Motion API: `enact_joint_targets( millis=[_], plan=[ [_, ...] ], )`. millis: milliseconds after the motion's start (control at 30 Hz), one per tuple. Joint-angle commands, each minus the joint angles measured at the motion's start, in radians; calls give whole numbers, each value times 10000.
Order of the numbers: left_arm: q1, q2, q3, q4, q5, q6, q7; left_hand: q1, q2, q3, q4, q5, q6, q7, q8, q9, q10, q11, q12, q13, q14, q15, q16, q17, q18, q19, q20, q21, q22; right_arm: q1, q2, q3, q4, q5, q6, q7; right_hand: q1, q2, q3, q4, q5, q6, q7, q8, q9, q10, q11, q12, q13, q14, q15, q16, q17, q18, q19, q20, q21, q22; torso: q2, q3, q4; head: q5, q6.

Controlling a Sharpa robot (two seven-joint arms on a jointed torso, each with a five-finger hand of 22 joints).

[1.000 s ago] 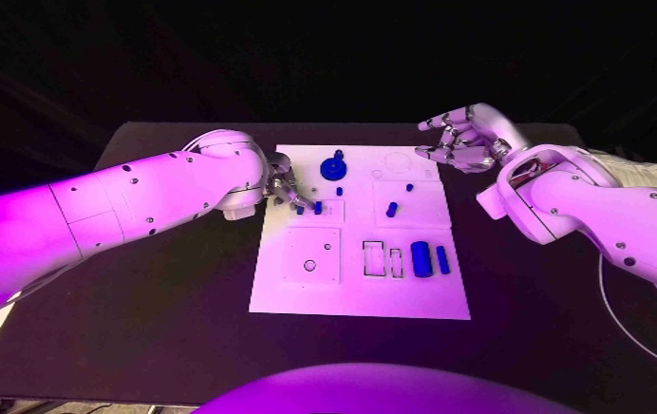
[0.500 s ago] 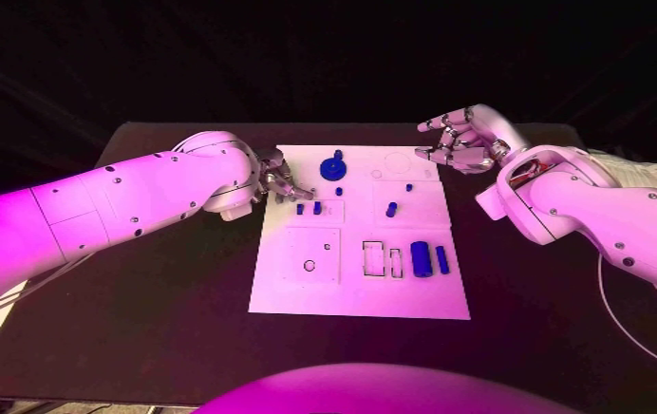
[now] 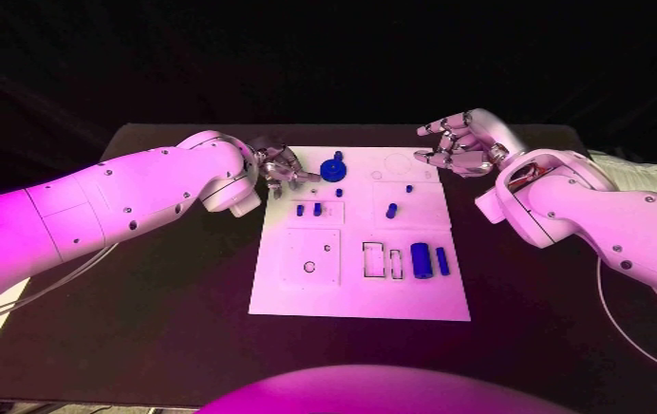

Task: Assemble the parts on the task board

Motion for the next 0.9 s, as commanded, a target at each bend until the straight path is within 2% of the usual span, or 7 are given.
enact_joint_targets(
  millis=[33,100,200,467,633,733,900],
  plan=[
    [2,141,-28,-74,-502,-727,1738,1467,156,497,-536,59,-266,84,-266,-394,-592,134,-473,-398,-795,112,-1249,-1408,78,-238,113,-540,-359,-13,16,0,1,-24,134,71,-117,15,4,57,45,63,9,21,-6,-43,-19,-22,-2,394,-40,-45,-8,101,-70,-23,-32,-8,2,0,1,-17,32],
    [-10,241,-62,-122,-1092,-906,2432,2542,20,1132,-1006,34,-228,215,-691,-908,-1039,310,-1145,-943,-1697,223,-2371,-2583,62,-502,187,-907,-573,-15,20,0,1,-23,137,75,-117,15,4,57,45,63,9,21,-6,-43,-19,-22,-2,394,-40,-45,-8,101,-70,-23,-32,-8,9,-10,2,-49,60],
    [-80,415,-107,-164,-2173,-1266,3267,3126,-314,1856,-1268,60,-21,200,-1472,-1786,-1039,346,-1980,-1793,-1881,211,-2762,-3054,80,-536,266,-1119,-700,-19,27,0,-3,-19,141,82,-116,16,5,56,47,63,9,21,-6,-42,-19,-21,-1,394,-40,-45,-9,100,-70,-23,-31,-8,14,-26,-3,-93,88],
    [-168,871,-161,-371,-4620,-1486,3664,2821,-949,2186,-1300,50,617,43,-2281,-2728,-789,349,-2884,-2810,-1074,240,-2720,-3404,114,89,228,-1079,-771,-32,53,0,-21,-8,153,95,-113,23,11,54,57,64,8,22,-6,-49,-21,-34,-17,389,-41,-64,-31,103,-78,-23,-43,-22,16,-19,-31,-140,132],
    [-199,1154,-192,-529,-5596,-1135,3640,2636,-1058,2402,-1311,50,1117,-60,-2773,-3222,-467,292,-3388,-3383,440,141,-740,-1391,97,979,124,-710,-631,-37,63,0,-25,-5,158,100,-113,23,11,54,57,64,8,22,-6,-49,-21,-34,-17,389,-41,-64,-31,103,-78,-23,-43,-22,19,-31,-17,-182,135],
    [-216,1298,-200,-610,-5917,-810,3550,2547,-1074,2572,-1316,52,1428,-89,-3010,-3442,-187,239,-3640,-3660,1316,78,904,483,-238,2130,52,1330,746,-38,74,0,-23,-4,163,104,-107,28,18,50,67,65,7,22,-6,-49,-22,-33,-20,385,-42,-77,-45,107,-88,-23,-56,-41,30,-30,-19,-196,146],
    [-234,1504,-205,-761,-6229,-396,3408,2439,-1138,2759,-1340,43,1773,-120,-3253,-3638,152,175,-3923,-3918,1633,18,1614,1246,-477,2786,-23,2768,1776,-39,84,0,-23,-3,168,106,-107,28,18,50,67,65,7,22,-6,-49,-22,-33,-20,385,-42,-77,-45,107,-88,-23,-56,-41,32,-24,-31,-198,138]
  ],
)
